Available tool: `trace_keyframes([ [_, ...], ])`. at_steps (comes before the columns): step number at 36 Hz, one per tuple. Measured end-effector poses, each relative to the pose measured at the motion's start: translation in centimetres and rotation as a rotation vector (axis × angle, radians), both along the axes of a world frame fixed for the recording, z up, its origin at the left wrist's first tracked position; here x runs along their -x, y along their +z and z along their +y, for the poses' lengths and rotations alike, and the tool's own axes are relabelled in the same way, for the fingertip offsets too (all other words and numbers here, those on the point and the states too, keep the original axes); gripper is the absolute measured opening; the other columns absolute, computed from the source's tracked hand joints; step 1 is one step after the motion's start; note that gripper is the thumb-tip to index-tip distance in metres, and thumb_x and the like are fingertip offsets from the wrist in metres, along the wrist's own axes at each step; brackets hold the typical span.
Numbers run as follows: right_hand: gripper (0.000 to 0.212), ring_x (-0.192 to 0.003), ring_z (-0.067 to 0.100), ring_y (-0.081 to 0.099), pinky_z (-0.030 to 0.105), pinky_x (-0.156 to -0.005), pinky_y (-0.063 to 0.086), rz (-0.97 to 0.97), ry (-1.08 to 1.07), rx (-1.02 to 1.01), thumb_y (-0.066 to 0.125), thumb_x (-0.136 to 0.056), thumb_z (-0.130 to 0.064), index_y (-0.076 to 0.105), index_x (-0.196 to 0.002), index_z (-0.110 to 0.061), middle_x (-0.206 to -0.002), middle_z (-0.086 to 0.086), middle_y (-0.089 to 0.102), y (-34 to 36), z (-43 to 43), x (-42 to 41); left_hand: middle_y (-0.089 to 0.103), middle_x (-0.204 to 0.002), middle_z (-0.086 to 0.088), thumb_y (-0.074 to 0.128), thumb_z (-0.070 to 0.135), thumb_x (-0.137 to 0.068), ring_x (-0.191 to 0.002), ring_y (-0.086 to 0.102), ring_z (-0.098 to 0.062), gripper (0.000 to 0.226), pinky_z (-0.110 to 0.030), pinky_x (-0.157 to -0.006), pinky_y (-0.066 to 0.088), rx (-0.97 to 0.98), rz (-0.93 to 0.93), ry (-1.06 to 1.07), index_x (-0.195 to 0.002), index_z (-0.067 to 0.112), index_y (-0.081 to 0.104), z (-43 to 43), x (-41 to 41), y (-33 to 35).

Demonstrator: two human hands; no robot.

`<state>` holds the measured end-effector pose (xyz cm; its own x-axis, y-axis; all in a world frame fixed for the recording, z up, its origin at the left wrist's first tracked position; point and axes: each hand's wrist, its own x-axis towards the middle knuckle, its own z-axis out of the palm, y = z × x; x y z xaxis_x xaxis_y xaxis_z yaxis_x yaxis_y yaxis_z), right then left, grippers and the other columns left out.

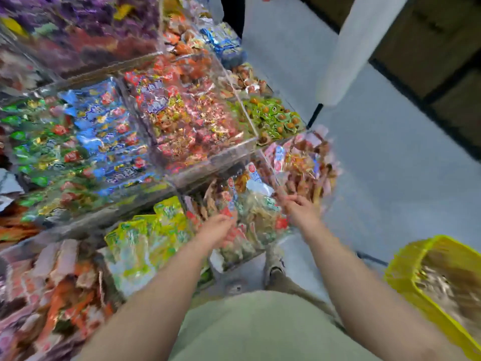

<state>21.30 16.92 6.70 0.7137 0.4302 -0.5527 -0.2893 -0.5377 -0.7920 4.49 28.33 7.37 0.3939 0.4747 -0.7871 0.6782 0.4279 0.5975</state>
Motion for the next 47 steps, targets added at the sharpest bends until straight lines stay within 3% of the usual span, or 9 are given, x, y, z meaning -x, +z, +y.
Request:
trace_keyframes([
  [4,0.021,-0.058,0.009,0.047,0.019,-0.051,0.036,0.147,-0.119,0.131,0.049,-0.093,-0.011,0.056,-0.074,-0.017,-0.065,0.001,0.052,-2.1,-8.6,1.9,0.044,-0.047,0.002,0.037,0.010,-0.100,-0.031,0.041,-0.005,0.032,-0.014,-0.035,0.031,0.091,0.146,-0.093,-0.069,0.016,0.041,-3.8,0.6,-3.6],
  [13,0.027,-0.056,0.013,0.035,0.021,-0.054,0.025,0.431,-0.487,0.245,0.044,-0.092,-0.011,0.041,-0.067,-0.019,-0.065,0.004,0.040,-5.8,-28.4,6.1,0.053,-0.073,-0.006,0.048,0.013,-0.095,-0.060,0.048,-0.017,0.019,-0.022,-0.057,0.038,0.072,0.351,-0.371,-0.077,0.014,0.049,-12.4,-2.2,-5.1],
  [24,0.019,-0.060,0.013,0.047,0.023,-0.056,0.035,0.580,-0.758,0.271,0.046,-0.093,-0.009,0.048,-0.075,-0.014,-0.071,0.003,0.050,-6.4,-46.1,3.5,0.050,-0.072,-0.011,0.046,0.017,-0.098,-0.056,0.045,-0.020,0.023,-0.022,-0.049,0.036,-0.075,0.360,-0.701,-0.076,0.012,0.048,-24.1,-11.5,-7.6],
  [29,0.023,-0.059,0.012,0.043,0.022,-0.055,0.031,0.526,-0.880,0.201,0.042,-0.095,-0.009,0.045,-0.073,-0.016,-0.069,0.004,0.045,-4.8,-51.2,-0.2,0.041,-0.065,-0.007,0.045,0.014,-0.099,-0.041,0.042,-0.012,0.025,-0.015,-0.037,0.030,-0.046,0.319,-0.786,-0.074,0.016,0.043,-29.6,-16.5,-7.5],
  [32,0.007,-0.071,0.012,0.052,0.025,-0.065,0.041,0.526,-0.939,0.178,0.046,-0.095,-0.017,0.052,-0.096,-0.013,-0.080,0.002,0.052,-4.4,-53.6,-1.5,0.050,-0.070,-0.007,0.046,0.016,-0.100,-0.055,0.045,-0.015,0.020,-0.021,-0.052,0.033,-0.047,0.292,-0.847,-0.080,0.016,0.047,-32.5,-19.7,-6.8],
  [35,0.006,-0.069,0.011,0.051,0.023,-0.064,0.040,0.559,-0.970,0.186,0.047,-0.094,-0.019,0.051,-0.094,-0.015,-0.082,0.002,0.051,-4.6,-55.3,-2.2,0.050,-0.071,-0.008,0.046,0.013,-0.099,-0.058,0.044,-0.017,0.015,-0.023,-0.056,0.031,-0.065,0.269,-0.911,-0.084,0.013,0.047,-34.7,-22.6,-6.3],
  [40,0.030,-0.083,0.021,0.060,0.032,-0.079,0.049,0.690,-1.037,0.191,0.045,-0.097,-0.014,0.053,-0.122,-0.001,-0.086,0.006,0.054,-5.4,-56.0,-3.2,0.056,-0.083,-0.009,0.046,0.017,-0.099,-0.068,0.052,-0.019,0.015,-0.025,-0.063,0.040,-0.079,0.339,-1.008,-0.108,0.007,0.052,-36.8,-26.1,-6.7],
  [44,0.035,-0.066,0.012,0.048,0.023,-0.060,0.038,0.720,-1.082,0.166,0.042,-0.098,-0.012,0.047,-0.129,0.001,-0.074,0.001,0.050,-5.1,-56.0,-6.2,0.056,-0.097,-0.015,0.047,0.016,-0.099,-0.067,0.051,-0.021,0.017,-0.026,-0.062,0.038,-0.052,0.404,-1.018,-0.111,0.007,0.051,-37.2,-29.3,-7.4],
  [47,0.033,-0.066,0.011,0.050,0.024,-0.064,0.039,0.694,-1.142,0.131,0.044,-0.097,-0.014,0.049,-0.128,-0.002,-0.076,0.001,0.051,-4.7,-56.1,-9.6,0.055,-0.096,-0.016,0.046,0.015,-0.099,-0.065,0.049,-0.021,0.015,-0.026,-0.061,0.036,-0.052,0.421,-1.050,-0.112,0.007,0.048,-37.1,-32.6,-7.9],
])
